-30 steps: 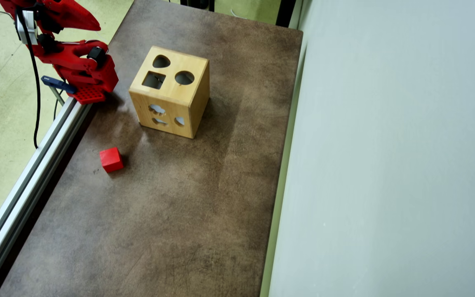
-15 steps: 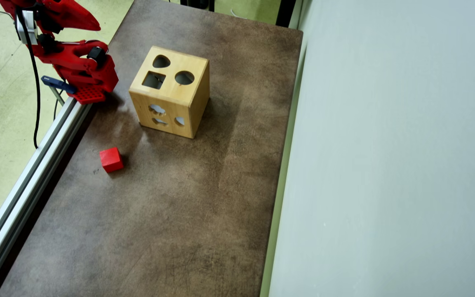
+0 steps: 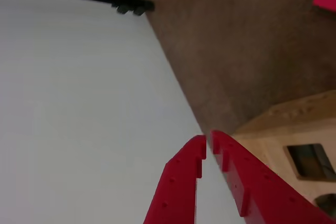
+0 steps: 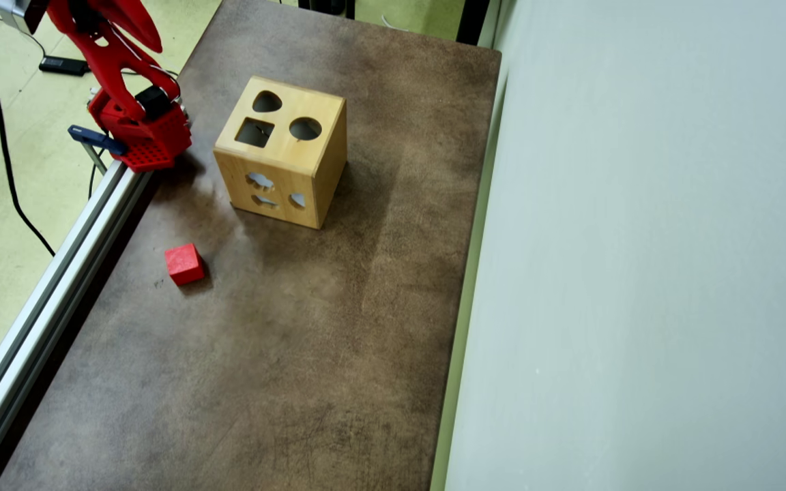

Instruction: Pick and place the red cube on the square hole

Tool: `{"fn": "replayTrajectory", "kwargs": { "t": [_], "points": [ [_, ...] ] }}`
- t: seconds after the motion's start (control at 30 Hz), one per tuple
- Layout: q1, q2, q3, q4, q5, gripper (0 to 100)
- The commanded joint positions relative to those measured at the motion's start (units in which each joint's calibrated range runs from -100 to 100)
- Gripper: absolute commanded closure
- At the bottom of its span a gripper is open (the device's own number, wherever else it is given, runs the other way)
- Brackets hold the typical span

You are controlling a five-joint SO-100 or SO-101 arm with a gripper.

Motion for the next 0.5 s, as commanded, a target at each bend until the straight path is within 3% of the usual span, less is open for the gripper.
{"fn": "replayTrajectory", "kwargs": {
  "t": [0.0,0.23,0.47],
  "points": [
    [7.3,7.0,-1.7,0.2,4.9,98],
    [10.5,9.9,13.5,0.2,9.2,98],
    [11.3,10.3,28.2,-0.2,9.4,98]
  ]
}}
